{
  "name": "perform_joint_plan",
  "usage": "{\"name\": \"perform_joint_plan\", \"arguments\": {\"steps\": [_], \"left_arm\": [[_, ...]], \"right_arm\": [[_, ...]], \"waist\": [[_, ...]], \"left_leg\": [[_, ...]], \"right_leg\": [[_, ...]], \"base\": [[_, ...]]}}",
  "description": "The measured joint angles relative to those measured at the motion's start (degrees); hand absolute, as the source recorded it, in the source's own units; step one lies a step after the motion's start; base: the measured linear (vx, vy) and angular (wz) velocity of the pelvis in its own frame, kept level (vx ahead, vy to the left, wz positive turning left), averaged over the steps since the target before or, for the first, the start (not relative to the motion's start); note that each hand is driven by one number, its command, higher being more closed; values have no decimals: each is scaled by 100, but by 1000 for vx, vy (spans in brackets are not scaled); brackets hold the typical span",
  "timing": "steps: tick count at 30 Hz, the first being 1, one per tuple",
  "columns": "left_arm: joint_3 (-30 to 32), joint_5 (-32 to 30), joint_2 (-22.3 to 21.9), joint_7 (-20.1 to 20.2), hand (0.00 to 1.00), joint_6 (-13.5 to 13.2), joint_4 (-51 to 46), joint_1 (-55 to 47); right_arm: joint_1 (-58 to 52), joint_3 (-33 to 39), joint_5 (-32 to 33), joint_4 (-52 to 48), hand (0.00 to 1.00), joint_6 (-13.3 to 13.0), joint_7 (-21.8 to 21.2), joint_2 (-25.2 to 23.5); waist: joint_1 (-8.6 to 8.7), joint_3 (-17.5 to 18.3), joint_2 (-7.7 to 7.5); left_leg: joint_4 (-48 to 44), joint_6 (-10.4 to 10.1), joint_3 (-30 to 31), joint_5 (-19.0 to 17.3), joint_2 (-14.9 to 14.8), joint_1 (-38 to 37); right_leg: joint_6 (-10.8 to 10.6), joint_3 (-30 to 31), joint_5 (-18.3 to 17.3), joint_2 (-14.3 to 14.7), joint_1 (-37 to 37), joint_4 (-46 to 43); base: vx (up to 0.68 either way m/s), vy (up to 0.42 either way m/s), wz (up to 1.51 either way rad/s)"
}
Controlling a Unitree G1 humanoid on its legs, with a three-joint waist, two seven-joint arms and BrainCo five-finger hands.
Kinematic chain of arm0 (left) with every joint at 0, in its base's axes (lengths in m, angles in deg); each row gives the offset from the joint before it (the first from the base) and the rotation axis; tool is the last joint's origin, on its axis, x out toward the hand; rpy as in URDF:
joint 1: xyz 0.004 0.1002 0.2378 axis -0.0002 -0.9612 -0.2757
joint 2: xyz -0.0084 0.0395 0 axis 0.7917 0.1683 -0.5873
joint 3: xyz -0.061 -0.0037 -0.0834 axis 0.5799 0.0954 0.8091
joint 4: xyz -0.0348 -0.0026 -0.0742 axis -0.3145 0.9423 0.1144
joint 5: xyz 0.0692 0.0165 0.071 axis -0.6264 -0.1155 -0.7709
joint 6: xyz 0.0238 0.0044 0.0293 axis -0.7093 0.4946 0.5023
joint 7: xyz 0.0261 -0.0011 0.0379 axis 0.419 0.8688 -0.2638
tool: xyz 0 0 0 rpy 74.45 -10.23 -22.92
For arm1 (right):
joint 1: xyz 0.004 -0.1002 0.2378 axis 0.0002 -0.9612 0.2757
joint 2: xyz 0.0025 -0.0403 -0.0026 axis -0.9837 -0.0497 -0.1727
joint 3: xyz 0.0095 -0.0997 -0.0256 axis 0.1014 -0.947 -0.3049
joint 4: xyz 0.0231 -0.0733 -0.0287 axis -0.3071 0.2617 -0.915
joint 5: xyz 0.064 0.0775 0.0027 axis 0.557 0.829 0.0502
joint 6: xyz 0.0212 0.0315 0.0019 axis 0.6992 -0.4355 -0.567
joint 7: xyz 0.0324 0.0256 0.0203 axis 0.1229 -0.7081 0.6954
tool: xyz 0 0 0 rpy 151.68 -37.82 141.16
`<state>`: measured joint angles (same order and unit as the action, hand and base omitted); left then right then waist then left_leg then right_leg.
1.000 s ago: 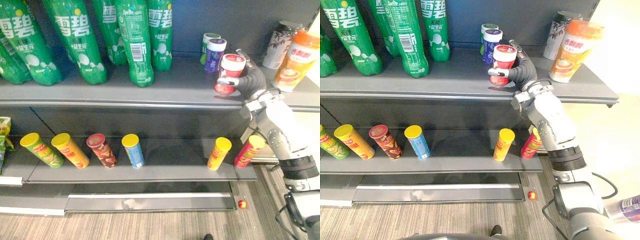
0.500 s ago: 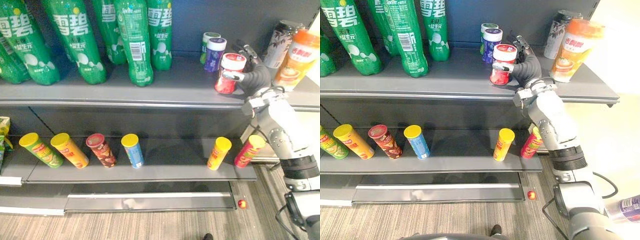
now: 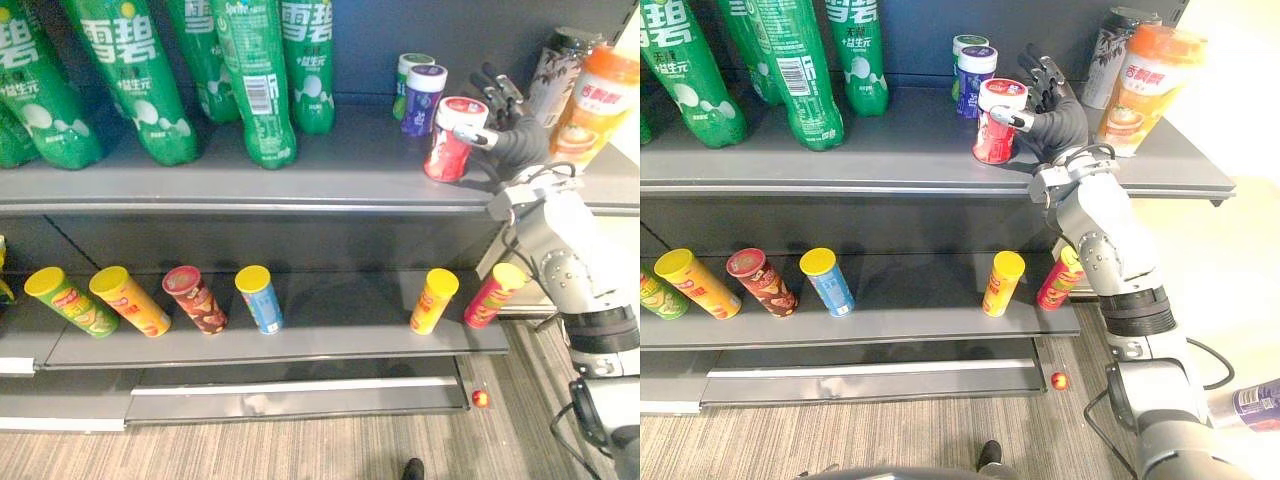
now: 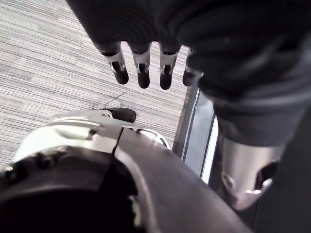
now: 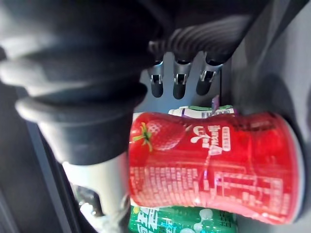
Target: Put the gum and the chips on the shelf.
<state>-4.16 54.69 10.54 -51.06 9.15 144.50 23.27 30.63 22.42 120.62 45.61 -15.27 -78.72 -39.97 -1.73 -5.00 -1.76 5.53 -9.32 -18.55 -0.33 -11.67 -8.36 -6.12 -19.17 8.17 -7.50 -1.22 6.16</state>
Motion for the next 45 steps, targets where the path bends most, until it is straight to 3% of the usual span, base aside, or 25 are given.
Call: {"name": "perform_joint_plan", "arguments": {"steps": [5,9,12,26,34,37,40,42,44,45], "left_arm": [[-1,-27,-3,-11,0,-56,-2,3],[-2,-27,-1,-34,0,-68,1,7],[-10,-28,8,-46,0,-68,7,11],[-67,-28,57,-55,0,-67,28,15],[-58,-28,85,-57,0,-71,81,-8],[32,-31,57,-63,0,-75,105,-48],[233,-43,-56,-70,0,-118,105,-86],[312,-73,-124,-83,0,-132,105,-94],[348,-76,-128,-100,0,-138,104,-98],[346,-81,-141,-112,0,-143,104,-109]], "right_arm": [[1,106,155,-175,0,-51,44,3],[689,696,155,-830,0,-758,134,507],[906,878,155,-1244,0,-1102,190,642],[524,876,175,-1371,0,-1135,238,672],[-518,1533,110,-1833,0,-1266,210,672],[-1397,1895,30,-2187,0,-1386,-3,642],[-2519,2274,-353,-2623,0,-1569,-420,287],[-3244,2371,-620,-2761,0,-1757,-933,37],[-3574,2385,-733,-2834,0,-1779,-1184,-40],[-4013,2330,-809,-2866,0,-1785,-1608,-203]], "waist": [[6,-51,-3],[-10,-58,-9],[6,-50,-20],[66,3,-83],[164,84,-167],[185,171,-147],[323,238,-102],[339,285,-43],[382,305,-3],[451,319,10]], "left_leg": [[-11,-2,-31,1,-1,-21],[-12,-10,-98,-3,-8,-44],[-12,-15,-133,-10,-5,-81],[-11,-13,-202,-8,-3,-103],[-10,-17,-307,-12,5,-118],[-10,-24,-445,-31,11,-174],[-10,-30,-504,-44,13,-196],[-10,-42,-645,-64,24,-215],[-9,-50,-672,-71,21,-240],[-9,-68,-742,-103,1,-292]], "right_leg": [[0,31,1,6,3,0],[0,51,1,16,2,1],[0,82,1,16,-10,1],[3,156,3,27,19,0],[15,262,23,39,72,0],[15,384,36,60,111,0],[12,421,34,68,125,0],[-12,559,36,82,214,1],[-32,578,22,92,210,1],[-33,636,20,124,203,2]], "base": [[6,1,-2],[11,3,-2],[14,5,-7],[4,1,-2],[2,0,-5],[-7,-2,-21],[-12,-4,-15],[-28,-8,-31],[-20,-14,-17],[-10,-14,-14]]}}
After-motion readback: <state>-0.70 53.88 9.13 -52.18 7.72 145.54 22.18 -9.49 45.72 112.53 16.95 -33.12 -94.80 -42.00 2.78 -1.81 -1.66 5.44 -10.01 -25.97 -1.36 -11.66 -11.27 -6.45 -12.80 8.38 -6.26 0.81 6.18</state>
